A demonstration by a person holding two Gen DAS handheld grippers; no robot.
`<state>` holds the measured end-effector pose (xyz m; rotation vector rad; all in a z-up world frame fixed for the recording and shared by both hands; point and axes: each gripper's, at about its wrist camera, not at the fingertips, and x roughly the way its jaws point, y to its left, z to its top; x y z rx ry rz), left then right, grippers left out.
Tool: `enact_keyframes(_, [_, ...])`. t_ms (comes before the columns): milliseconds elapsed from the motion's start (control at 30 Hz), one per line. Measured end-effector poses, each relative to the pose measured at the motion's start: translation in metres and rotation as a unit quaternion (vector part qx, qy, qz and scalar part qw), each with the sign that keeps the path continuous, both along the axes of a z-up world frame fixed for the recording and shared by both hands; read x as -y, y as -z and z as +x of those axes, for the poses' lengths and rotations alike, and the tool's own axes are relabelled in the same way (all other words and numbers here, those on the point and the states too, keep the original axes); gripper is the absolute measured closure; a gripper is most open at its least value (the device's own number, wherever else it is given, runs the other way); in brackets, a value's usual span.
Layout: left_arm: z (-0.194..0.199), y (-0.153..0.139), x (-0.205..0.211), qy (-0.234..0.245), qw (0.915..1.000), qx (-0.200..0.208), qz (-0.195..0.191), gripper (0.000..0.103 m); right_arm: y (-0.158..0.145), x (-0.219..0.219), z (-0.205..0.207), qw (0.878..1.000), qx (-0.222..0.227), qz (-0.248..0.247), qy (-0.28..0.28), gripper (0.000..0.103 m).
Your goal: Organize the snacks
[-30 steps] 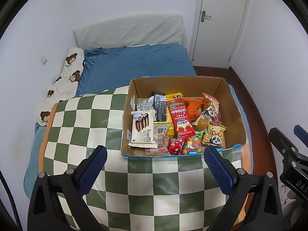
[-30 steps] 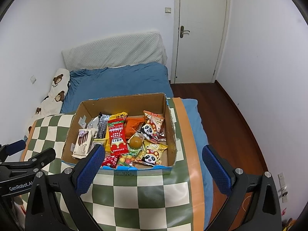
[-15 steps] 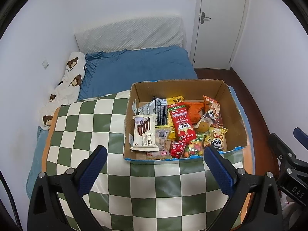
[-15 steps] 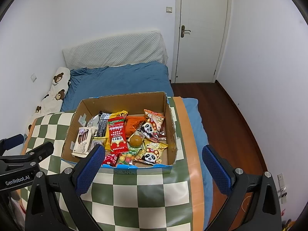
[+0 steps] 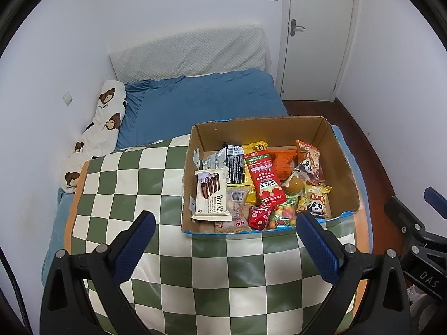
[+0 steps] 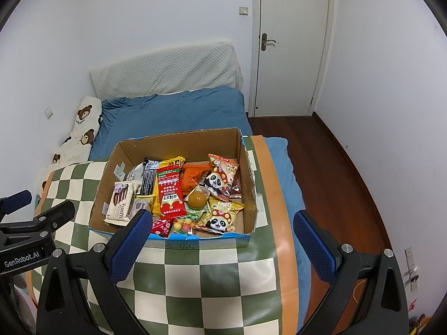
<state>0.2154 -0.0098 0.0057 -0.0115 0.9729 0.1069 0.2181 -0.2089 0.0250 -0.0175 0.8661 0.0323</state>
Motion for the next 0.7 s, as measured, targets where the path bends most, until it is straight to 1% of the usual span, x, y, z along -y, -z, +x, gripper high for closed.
enact_keyframes(700, [-0.0013,-0.0003,-0.0001,0.000,1.0000,0.002,-0.002,0.000,-0.0050,0.0001,-0.0092,1.000,0.005,0.006,0.003,0.000])
